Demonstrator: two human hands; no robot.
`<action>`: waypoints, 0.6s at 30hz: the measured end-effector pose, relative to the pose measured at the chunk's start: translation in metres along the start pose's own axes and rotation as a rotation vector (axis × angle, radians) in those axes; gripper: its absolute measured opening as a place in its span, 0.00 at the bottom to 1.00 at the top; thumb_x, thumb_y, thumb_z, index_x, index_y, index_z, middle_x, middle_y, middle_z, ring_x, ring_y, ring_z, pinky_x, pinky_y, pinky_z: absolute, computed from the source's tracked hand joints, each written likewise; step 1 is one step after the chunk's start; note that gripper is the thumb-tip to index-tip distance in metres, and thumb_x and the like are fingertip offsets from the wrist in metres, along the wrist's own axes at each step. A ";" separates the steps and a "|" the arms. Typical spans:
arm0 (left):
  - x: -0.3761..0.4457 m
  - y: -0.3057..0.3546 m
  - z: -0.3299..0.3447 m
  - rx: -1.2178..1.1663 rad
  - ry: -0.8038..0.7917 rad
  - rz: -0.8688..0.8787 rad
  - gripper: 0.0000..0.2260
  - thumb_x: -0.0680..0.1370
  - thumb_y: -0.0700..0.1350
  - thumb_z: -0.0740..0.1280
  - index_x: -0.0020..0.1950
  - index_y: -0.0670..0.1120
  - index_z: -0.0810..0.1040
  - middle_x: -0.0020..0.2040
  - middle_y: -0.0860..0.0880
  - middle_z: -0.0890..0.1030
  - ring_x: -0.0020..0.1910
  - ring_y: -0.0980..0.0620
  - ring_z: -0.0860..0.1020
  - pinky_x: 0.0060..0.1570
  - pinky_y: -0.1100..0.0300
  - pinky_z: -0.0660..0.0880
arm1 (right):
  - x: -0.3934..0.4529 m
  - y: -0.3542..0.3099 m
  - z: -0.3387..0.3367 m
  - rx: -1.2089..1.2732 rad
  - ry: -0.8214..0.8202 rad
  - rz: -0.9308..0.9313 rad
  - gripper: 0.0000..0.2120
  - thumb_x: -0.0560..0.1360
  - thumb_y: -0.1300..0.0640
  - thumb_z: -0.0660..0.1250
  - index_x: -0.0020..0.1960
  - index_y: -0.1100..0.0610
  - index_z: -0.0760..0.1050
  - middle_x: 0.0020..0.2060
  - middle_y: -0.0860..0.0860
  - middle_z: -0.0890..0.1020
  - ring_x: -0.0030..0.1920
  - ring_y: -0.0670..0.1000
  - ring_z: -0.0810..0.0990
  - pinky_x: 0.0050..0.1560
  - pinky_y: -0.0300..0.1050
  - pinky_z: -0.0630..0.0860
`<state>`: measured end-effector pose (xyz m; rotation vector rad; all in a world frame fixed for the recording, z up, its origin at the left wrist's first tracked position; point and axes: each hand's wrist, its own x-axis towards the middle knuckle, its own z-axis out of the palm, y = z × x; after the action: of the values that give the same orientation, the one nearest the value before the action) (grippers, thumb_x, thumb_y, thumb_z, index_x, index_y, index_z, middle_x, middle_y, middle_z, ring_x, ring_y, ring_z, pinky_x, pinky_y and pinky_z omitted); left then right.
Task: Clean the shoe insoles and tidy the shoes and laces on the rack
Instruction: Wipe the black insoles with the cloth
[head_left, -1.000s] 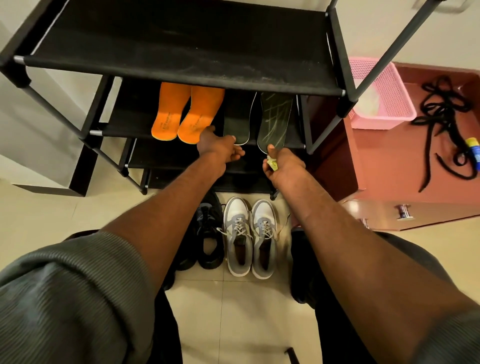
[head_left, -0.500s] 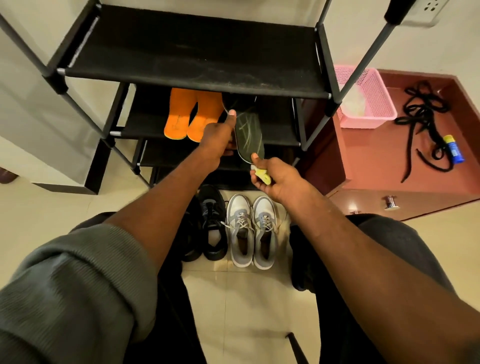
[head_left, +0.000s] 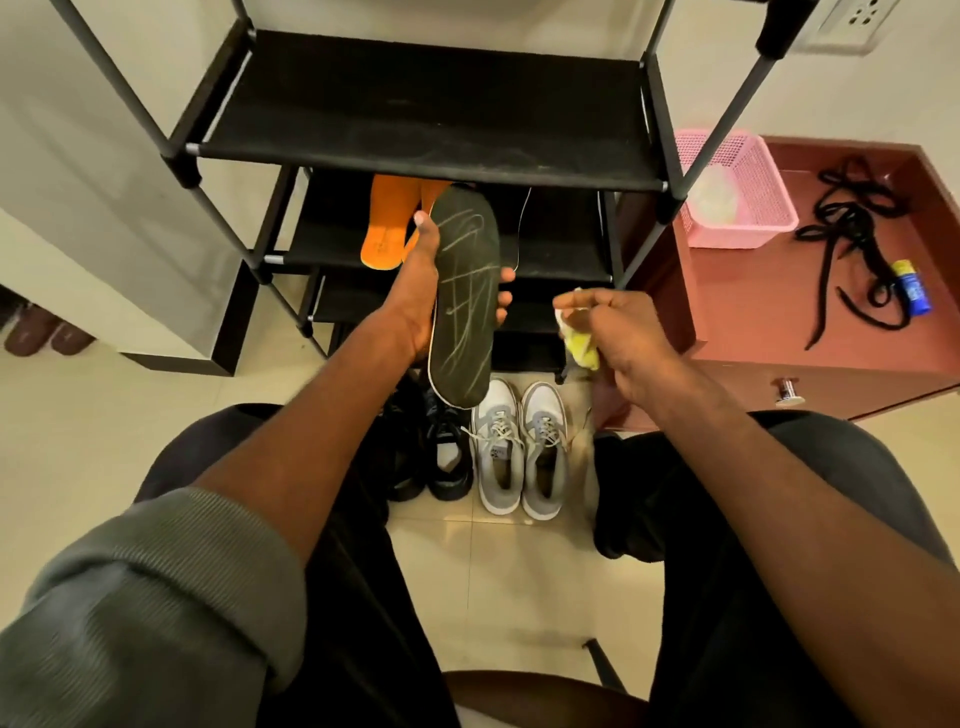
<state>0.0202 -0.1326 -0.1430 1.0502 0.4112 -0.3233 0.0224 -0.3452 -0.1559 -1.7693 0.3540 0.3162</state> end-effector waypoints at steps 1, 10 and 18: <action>-0.002 -0.001 0.002 -0.006 -0.021 -0.017 0.40 0.81 0.72 0.47 0.67 0.39 0.78 0.64 0.32 0.80 0.53 0.39 0.82 0.54 0.44 0.81 | 0.006 -0.005 0.000 0.000 0.008 -0.063 0.09 0.77 0.67 0.72 0.47 0.54 0.86 0.42 0.53 0.87 0.40 0.48 0.83 0.36 0.39 0.79; 0.031 -0.006 0.035 0.139 -0.180 -0.104 0.32 0.85 0.64 0.49 0.59 0.45 0.86 0.53 0.38 0.83 0.46 0.42 0.82 0.49 0.48 0.81 | 0.055 -0.041 0.006 0.101 0.090 -0.356 0.15 0.74 0.65 0.77 0.59 0.56 0.80 0.47 0.51 0.87 0.46 0.46 0.87 0.43 0.43 0.83; 0.045 -0.019 0.037 0.105 -0.347 -0.230 0.32 0.85 0.62 0.49 0.72 0.38 0.75 0.59 0.32 0.78 0.56 0.35 0.79 0.57 0.42 0.77 | 0.083 -0.023 -0.014 -0.029 0.232 -0.301 0.09 0.69 0.55 0.81 0.48 0.51 0.87 0.42 0.46 0.88 0.45 0.47 0.88 0.52 0.55 0.85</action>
<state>0.0579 -0.1766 -0.1626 1.0262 0.2034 -0.7269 0.1081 -0.3595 -0.1654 -1.8615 0.2420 -0.0998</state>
